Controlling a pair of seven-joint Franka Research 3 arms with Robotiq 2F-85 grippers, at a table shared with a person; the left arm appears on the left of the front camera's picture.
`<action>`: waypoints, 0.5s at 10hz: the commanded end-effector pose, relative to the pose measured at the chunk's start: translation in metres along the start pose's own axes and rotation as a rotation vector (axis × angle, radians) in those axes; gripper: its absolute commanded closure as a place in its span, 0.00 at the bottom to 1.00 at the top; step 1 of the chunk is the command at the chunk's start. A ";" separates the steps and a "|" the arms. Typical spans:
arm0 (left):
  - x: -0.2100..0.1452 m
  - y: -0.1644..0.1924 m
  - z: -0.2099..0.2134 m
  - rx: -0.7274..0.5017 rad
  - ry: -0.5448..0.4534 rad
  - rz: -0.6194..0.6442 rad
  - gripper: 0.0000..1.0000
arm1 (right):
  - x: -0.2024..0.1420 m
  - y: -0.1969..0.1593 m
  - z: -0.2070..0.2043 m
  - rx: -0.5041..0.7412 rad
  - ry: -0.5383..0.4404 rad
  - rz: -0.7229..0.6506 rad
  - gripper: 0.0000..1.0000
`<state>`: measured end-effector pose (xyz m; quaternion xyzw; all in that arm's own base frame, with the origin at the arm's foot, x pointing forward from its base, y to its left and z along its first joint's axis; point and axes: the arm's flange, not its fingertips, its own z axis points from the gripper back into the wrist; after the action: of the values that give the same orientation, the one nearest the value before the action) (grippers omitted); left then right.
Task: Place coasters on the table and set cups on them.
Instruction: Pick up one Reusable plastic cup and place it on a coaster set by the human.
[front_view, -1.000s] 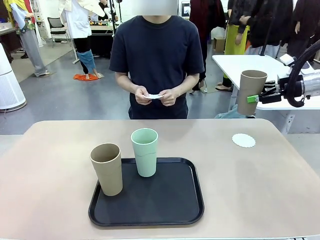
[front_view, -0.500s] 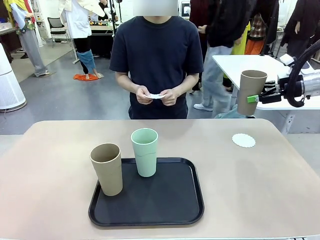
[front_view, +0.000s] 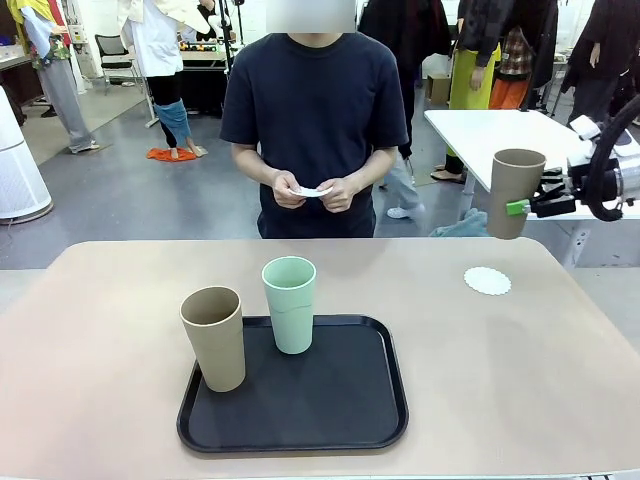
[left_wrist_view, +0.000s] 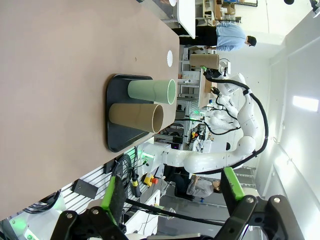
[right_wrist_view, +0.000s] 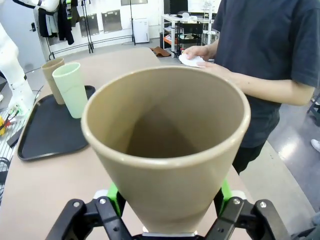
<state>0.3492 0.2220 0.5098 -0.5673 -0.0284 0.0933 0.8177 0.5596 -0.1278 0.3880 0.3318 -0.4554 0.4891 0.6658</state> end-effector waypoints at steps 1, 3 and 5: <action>0.001 -0.001 0.000 -0.007 -0.018 -0.007 0.00 | -0.020 -0.001 -0.004 0.014 -0.036 0.027 0.16; 0.001 -0.001 0.000 -0.007 -0.018 -0.007 0.00 | -0.038 -0.009 -0.022 0.044 -0.099 0.052 0.16; 0.001 -0.001 0.000 -0.007 -0.018 -0.007 0.00 | -0.048 -0.013 -0.030 0.051 -0.139 0.057 0.16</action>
<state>0.3492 0.2220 0.5099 -0.5673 -0.0284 0.0932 0.8177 0.5671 -0.1198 0.3303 0.3605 -0.4806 0.4963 0.6266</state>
